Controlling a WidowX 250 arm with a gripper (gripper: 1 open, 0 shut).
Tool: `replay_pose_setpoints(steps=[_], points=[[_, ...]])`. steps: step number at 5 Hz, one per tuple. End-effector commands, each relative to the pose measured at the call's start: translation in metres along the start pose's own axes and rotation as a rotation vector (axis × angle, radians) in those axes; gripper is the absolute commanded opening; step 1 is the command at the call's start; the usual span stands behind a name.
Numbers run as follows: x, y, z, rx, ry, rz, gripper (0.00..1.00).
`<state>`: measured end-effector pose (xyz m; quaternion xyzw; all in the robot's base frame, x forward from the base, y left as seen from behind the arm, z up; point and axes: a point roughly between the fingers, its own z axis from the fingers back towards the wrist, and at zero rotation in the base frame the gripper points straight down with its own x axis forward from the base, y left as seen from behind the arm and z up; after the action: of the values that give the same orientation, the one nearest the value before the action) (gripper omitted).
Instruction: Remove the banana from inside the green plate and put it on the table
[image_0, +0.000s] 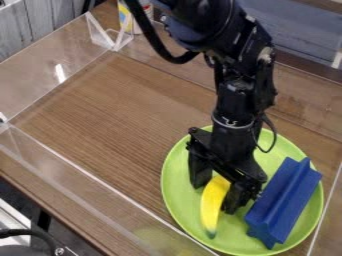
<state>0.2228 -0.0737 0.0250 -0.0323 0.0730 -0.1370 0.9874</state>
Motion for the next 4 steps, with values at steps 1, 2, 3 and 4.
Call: replay_pose_setpoints(steps=[1, 2, 3, 4], points=[[0.0091, -0.0003, 0.0194, 0.004, -0.073, -0.001, 1.00], [0.0105, -0.0005, 0.0233, 0.006, -0.084, 0.003, 1.00], [0.0121, -0.0004, 0.0227, 0.007, -0.086, 0.010, 1.00], [0.0139, -0.0003, 0.0206, 0.007, -0.084, 0.017, 1.00]])
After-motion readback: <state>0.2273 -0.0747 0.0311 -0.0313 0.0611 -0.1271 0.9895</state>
